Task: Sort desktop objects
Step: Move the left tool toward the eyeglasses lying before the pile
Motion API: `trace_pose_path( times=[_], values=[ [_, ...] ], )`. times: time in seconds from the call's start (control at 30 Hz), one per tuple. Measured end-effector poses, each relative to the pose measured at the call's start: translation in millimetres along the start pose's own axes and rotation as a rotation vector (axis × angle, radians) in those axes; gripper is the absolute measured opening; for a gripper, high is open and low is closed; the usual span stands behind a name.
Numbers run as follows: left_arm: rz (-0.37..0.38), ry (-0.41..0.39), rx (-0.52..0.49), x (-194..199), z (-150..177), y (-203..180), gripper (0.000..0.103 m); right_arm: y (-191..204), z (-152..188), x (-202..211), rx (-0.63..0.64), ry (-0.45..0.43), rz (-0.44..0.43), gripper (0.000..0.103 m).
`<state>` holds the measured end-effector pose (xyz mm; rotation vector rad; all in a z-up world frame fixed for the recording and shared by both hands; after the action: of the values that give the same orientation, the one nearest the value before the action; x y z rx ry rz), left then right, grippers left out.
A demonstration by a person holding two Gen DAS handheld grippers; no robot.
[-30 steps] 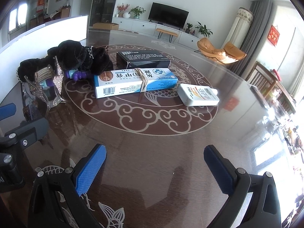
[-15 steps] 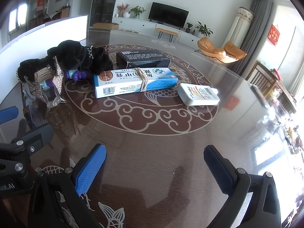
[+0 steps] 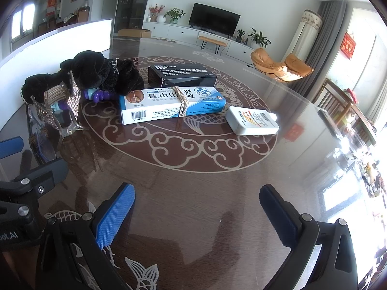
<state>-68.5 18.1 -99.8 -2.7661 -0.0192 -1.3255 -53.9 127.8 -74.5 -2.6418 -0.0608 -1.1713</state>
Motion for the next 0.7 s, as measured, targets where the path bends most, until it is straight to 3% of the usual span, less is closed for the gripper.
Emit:
trace_pose_path(
  times=[0.7],
  values=[
    [0.0,0.005,0.002,-0.6,1.2,0.1,0.103,0.3,0.2,0.0,0.0,0.0,0.0,0.103]
  ],
)
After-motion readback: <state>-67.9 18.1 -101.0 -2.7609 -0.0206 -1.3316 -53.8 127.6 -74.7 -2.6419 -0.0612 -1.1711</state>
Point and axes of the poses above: each gripper's, at about its wrist camera, not at the fingertips, and x roughly against the way its jaws point, y to its left, z to its underside, the point moved 8 cm from there along -x, roughly the way its jaws point, and after that the axes turned 4 degrees about -z, right-handed, at the moved point
